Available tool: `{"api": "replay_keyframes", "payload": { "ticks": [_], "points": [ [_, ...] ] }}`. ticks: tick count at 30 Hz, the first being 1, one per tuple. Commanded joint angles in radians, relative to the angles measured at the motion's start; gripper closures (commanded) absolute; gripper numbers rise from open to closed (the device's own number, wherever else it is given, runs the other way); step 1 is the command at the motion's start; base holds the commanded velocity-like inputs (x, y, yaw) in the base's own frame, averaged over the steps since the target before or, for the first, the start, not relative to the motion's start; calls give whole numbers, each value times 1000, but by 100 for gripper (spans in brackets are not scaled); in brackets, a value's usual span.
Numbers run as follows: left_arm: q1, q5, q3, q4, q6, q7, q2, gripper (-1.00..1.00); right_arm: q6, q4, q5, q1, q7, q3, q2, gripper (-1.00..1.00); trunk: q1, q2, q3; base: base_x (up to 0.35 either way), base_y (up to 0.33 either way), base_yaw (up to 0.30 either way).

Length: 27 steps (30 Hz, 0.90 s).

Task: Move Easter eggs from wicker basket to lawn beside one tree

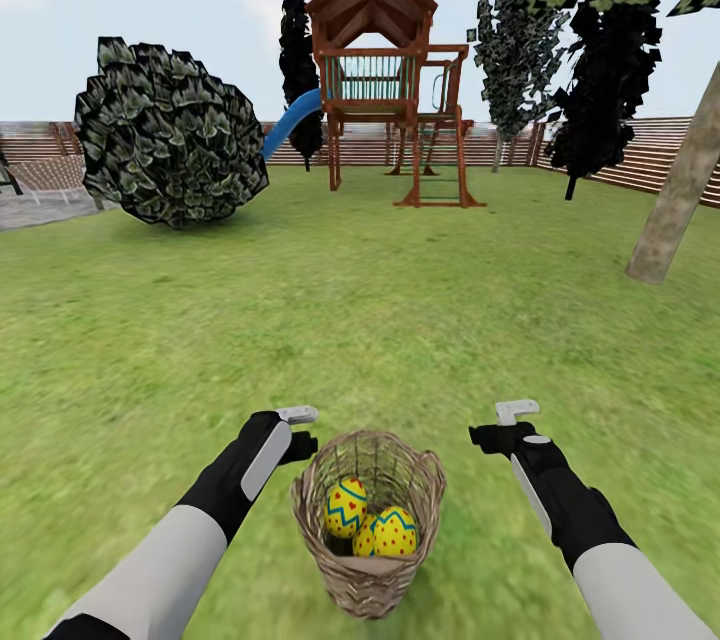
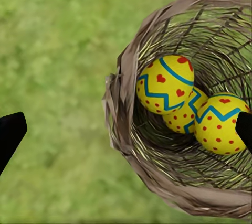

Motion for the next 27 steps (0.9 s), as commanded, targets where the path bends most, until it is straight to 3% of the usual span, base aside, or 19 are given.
{"api": "replay_keyframes", "payload": {
  "ticks": [1,4,8,14,27],
  "points": [
    [-1,10,-2,-1,2,10,0,-100,6,-2,4,0,1,3,-1,-100,4,-8,-4,0,0,0],
    [-1,11,-1,-2,15,10,1,-100,6,-2,4,0,1,3,-1,-100,15,-29,-14,0,0,0],
    [-1,11,6,-10,86,9,1,-100,6,-2,3,0,1,3,-1,-100,31,-57,-26,0,0,0],
    [-1,10,76,-10,110,10,1,-100,6,-2,2,0,1,3,-1,-100,54,-99,-45,0,0,0],
    [-1,10,85,-7,112,10,0,-100,6,-2,1,0,1,3,-1,-100,103,-190,-86,0,0,0]
  ]
}}
